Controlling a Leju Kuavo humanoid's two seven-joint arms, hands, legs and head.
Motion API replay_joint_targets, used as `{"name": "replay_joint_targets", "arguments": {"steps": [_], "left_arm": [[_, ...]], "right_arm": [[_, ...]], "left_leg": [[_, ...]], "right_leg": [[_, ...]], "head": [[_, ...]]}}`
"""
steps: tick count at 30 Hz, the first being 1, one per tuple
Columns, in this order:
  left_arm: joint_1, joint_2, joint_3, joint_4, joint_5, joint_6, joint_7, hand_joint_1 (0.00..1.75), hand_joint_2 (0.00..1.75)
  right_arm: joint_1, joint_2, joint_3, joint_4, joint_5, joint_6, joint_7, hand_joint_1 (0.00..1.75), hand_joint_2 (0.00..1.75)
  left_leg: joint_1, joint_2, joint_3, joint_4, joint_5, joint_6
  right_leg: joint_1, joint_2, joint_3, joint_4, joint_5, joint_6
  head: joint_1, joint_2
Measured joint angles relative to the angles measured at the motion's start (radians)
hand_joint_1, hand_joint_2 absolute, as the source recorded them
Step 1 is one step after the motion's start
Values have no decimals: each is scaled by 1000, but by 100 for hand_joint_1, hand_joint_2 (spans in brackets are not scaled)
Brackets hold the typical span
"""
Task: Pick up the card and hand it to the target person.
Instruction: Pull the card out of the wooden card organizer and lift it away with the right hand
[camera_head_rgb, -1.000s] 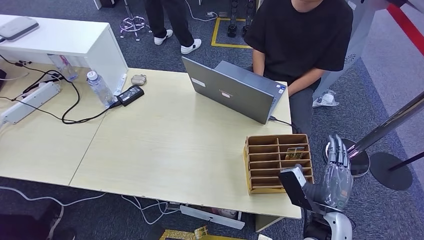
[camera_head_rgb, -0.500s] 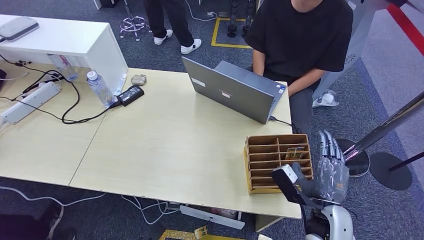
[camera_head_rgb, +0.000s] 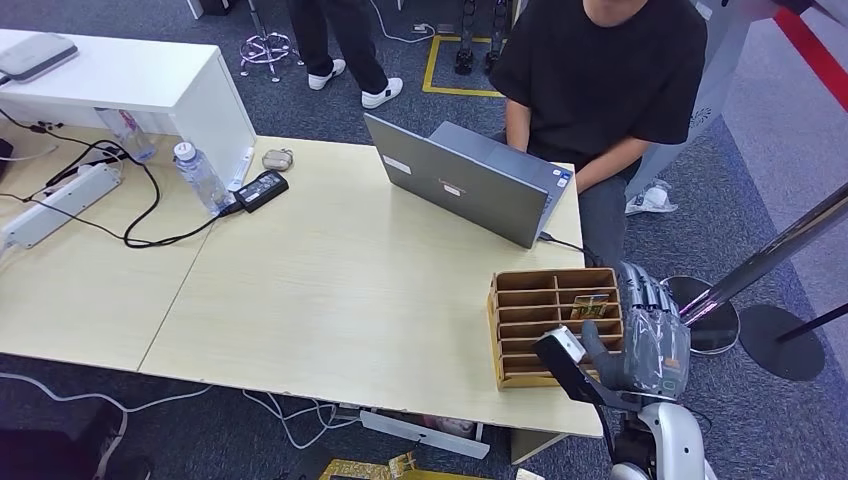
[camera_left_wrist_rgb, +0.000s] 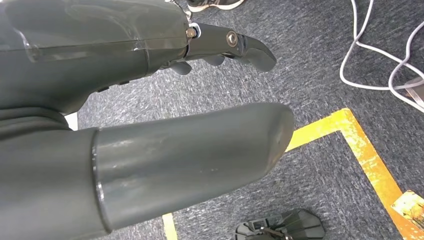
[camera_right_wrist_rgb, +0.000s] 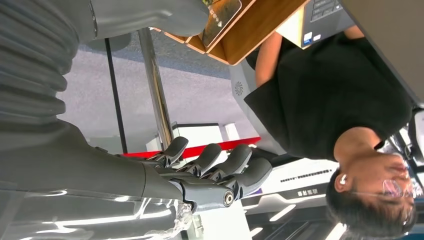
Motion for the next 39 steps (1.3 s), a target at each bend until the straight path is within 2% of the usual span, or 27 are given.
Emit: {"name": "replay_joint_targets", "arguments": {"steps": [6,20,32,34,39], "left_arm": [[-6,0,-1,0,-5,-5,5,0,0],[-17,0,-11,0,-19,-13,17,0,0],[-21,0,-18,0,-19,-21,18,0,0],[-21,0,-19,0,-19,-21,18,0,0],[-21,0,-24,0,-19,-22,17,0,0]], "right_arm": [[-27,-12,14,4,-16,62,15,50,175],[-90,-44,51,70,-88,185,44,47,175],[-112,-66,78,121,-105,229,61,54,175],[-112,-69,83,125,-107,234,64,57,175],[-114,-76,92,134,-110,242,72,82,175]], "left_leg": [[0,0,0,0,0,0],[0,0,0,0,0,0],[0,0,0,0,0,0],[0,0,0,0,0,0],[0,0,0,0,0,0]], "right_leg": [[0,0,0,0,0,0],[0,0,0,0,0,0],[0,0,0,0,0,0],[0,0,0,0,0,0],[0,0,0,0,0,0]], "head": [[0,0],[0,0],[0,0],[0,0],[0,0]]}}
